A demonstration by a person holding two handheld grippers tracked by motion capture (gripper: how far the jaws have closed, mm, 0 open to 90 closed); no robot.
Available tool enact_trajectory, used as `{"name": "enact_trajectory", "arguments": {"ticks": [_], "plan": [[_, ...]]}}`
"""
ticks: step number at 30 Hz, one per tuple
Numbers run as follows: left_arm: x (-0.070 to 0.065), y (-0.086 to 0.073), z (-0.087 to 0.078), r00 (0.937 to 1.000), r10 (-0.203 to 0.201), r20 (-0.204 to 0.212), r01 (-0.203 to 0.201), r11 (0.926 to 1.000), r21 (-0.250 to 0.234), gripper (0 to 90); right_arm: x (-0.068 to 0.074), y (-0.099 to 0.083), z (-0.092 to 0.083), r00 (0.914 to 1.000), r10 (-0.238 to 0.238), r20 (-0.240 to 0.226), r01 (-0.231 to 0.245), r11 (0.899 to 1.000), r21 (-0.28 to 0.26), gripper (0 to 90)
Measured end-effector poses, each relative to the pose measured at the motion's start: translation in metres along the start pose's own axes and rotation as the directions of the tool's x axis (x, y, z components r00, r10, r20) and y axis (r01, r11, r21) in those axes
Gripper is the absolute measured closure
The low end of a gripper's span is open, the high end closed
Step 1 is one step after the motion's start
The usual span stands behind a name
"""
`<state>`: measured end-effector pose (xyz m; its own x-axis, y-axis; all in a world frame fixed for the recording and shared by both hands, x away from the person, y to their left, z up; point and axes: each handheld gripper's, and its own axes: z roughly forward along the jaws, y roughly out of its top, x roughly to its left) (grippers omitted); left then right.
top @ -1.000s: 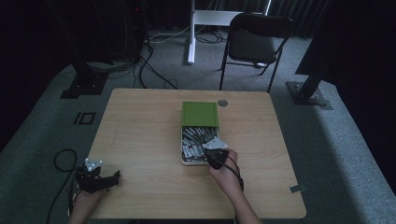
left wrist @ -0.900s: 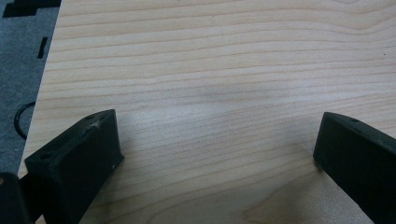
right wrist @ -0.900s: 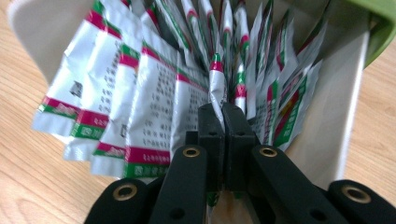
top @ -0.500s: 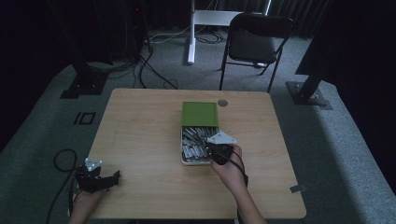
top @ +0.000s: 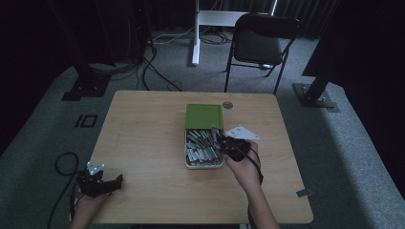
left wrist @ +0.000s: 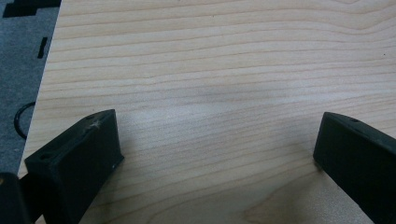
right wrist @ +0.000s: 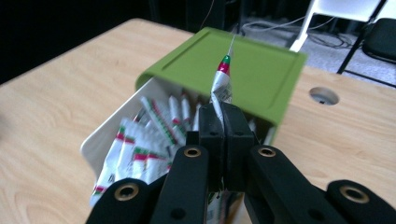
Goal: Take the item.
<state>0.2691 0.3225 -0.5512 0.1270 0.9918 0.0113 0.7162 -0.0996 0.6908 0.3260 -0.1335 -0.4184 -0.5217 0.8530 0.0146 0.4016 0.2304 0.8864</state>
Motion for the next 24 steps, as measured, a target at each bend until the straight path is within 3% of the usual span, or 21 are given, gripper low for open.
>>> {"name": "enact_trajectory", "arguments": {"ticks": [10, 18, 24], "plan": [[0.0, 0.0, 0.0, 1.0, 0.0, 0.0, 0.0, 1.0, 0.0, 1.4, -0.035, 0.006, -0.016, 0.9942, 0.049, 0.096, -0.044, 0.998, -0.051, 89.1], [0.0, 0.0, 0.0, 1.0, 0.0, 0.0, 0.0, 1.0, 0.0, 1.4, -0.059, -0.01, -0.008, 0.9854, 0.082, 0.149, -0.077, 0.996, -0.042, 89.0], [0.0, 0.0, 0.0, 1.0, 0.0, 0.0, 0.0, 1.0, 0.0, 1.5, -0.069, -0.024, 0.006, 0.9834, 0.099, 0.152, -0.098, 0.995, -0.015, 89.0]]}}
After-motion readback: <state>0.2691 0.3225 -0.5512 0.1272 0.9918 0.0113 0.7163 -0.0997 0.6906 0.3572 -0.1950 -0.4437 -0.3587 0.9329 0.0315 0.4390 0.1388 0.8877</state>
